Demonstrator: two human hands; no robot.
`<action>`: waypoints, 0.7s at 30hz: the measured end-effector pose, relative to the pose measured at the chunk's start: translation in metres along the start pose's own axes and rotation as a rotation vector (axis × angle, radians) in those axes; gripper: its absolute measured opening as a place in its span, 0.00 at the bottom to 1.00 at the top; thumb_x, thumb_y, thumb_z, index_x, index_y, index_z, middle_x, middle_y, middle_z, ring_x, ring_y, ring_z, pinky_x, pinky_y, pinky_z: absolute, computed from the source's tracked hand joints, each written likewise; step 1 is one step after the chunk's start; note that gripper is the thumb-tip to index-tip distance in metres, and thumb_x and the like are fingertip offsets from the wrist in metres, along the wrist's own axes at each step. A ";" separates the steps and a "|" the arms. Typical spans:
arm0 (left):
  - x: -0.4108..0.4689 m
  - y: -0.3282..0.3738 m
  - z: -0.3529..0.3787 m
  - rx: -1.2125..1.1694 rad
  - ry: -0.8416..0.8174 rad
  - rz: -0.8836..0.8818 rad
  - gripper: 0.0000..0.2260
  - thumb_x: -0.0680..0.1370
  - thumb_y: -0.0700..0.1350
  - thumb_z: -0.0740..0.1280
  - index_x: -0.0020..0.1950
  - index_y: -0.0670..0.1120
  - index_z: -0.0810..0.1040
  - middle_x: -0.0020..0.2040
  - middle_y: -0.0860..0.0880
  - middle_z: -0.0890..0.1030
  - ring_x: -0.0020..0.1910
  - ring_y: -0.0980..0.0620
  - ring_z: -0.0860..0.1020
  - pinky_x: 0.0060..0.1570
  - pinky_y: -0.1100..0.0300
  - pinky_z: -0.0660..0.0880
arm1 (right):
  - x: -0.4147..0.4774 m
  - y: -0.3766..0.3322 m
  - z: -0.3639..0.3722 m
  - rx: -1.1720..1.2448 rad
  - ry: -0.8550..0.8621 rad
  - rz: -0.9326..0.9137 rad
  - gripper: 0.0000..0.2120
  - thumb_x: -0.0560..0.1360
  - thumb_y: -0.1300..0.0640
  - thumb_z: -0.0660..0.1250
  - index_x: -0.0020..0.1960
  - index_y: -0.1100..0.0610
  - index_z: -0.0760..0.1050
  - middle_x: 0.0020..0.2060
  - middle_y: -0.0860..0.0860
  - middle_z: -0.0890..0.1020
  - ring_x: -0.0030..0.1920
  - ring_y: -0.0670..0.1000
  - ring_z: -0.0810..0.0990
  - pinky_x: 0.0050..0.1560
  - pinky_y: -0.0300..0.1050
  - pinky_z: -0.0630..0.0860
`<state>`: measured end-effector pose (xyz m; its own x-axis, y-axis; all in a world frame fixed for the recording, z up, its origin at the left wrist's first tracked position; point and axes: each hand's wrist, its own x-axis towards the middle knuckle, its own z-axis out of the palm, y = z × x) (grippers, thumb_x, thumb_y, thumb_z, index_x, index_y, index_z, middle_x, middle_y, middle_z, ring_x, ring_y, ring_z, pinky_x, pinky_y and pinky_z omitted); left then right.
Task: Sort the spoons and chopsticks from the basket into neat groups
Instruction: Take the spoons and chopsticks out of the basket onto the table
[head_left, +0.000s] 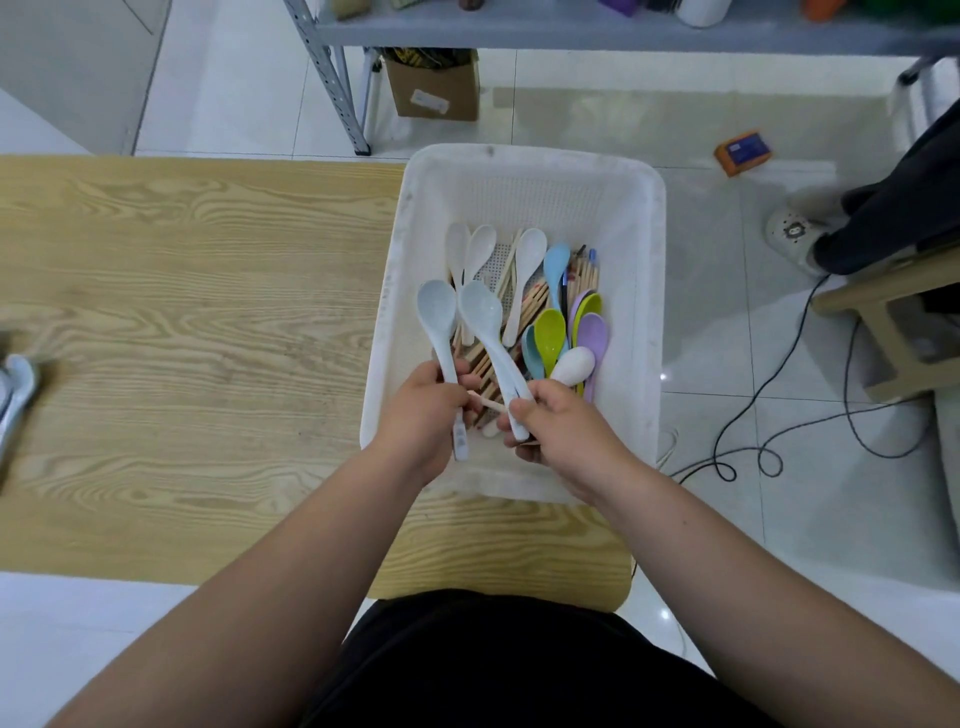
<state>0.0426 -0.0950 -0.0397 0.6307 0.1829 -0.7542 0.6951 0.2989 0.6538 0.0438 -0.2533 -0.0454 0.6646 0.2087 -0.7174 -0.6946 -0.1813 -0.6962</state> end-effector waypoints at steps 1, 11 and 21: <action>-0.005 -0.003 0.001 0.004 0.000 0.008 0.10 0.77 0.32 0.63 0.57 0.41 0.75 0.45 0.42 0.78 0.41 0.46 0.75 0.41 0.53 0.73 | -0.007 0.004 0.001 -0.038 -0.010 -0.035 0.05 0.83 0.56 0.62 0.52 0.50 0.76 0.41 0.47 0.85 0.37 0.42 0.84 0.40 0.42 0.79; -0.043 -0.022 -0.005 0.050 -0.093 0.179 0.14 0.77 0.45 0.67 0.58 0.38 0.77 0.48 0.33 0.80 0.42 0.39 0.76 0.42 0.47 0.75 | -0.051 0.016 0.014 -0.406 -0.035 -0.363 0.03 0.82 0.49 0.62 0.53 0.45 0.75 0.39 0.39 0.82 0.39 0.38 0.79 0.35 0.31 0.69; -0.058 -0.034 -0.028 -0.028 -0.008 0.210 0.11 0.82 0.34 0.62 0.62 0.44 0.76 0.51 0.43 0.83 0.51 0.43 0.82 0.48 0.48 0.80 | -0.062 0.027 0.032 -0.593 -0.124 -0.414 0.08 0.82 0.47 0.61 0.53 0.49 0.76 0.41 0.46 0.81 0.42 0.47 0.79 0.45 0.53 0.77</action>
<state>-0.0276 -0.0899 -0.0197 0.7637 0.2367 -0.6006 0.5379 0.2811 0.7948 -0.0244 -0.2407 -0.0190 0.7800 0.4737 -0.4090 -0.1044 -0.5460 -0.8313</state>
